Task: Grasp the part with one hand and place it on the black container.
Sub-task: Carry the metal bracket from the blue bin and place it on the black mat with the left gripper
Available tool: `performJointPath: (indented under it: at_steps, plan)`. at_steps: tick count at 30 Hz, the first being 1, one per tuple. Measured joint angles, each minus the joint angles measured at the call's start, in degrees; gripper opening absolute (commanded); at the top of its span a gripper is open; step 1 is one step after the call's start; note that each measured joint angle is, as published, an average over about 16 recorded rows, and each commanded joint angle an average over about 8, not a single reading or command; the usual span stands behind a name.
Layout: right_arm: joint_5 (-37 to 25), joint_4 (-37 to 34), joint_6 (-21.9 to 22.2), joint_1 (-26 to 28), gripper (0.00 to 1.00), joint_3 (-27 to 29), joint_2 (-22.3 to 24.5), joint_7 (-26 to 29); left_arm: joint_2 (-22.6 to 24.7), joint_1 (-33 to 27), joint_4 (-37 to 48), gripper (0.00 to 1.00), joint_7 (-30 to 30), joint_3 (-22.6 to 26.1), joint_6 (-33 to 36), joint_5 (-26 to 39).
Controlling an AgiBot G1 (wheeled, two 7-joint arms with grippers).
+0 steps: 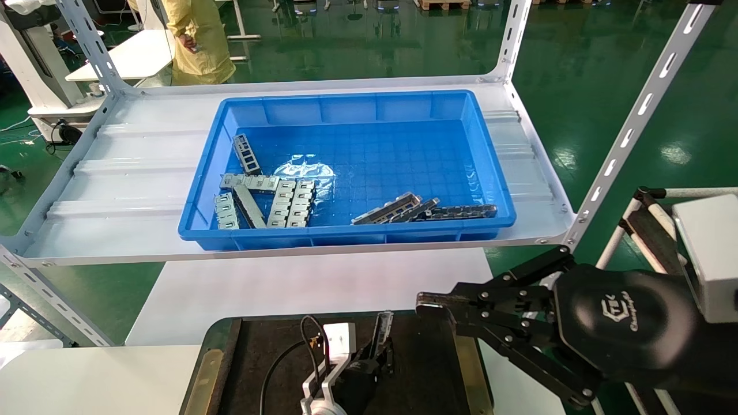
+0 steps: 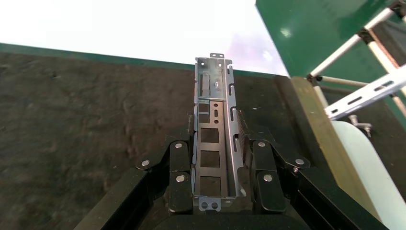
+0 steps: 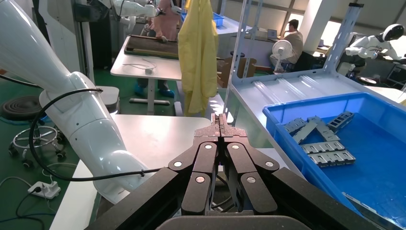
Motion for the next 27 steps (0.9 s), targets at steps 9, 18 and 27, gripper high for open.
performJointPath:
  at_steps: [9,18,27]
  plan:
    - [0.0,0.0,0.0,0.0,0.00,0.0,0.0,0.0,0.8,-0.7,-1.7,0.00,1.8,3.0,-5.6,-5.8]
    - [0.0,0.0,0.0,0.0,0.00,0.0,0.0,0.0,1.3,-1.1,-1.6,0.00,0.3,5.1,-7.8,-7.1]
    - [0.0,0.0,0.0,0.0,0.13,-0.1,0.0,0.0,1.6,-1.4,0.0,0.05,-3.5,7.1,-7.9,-6.0]
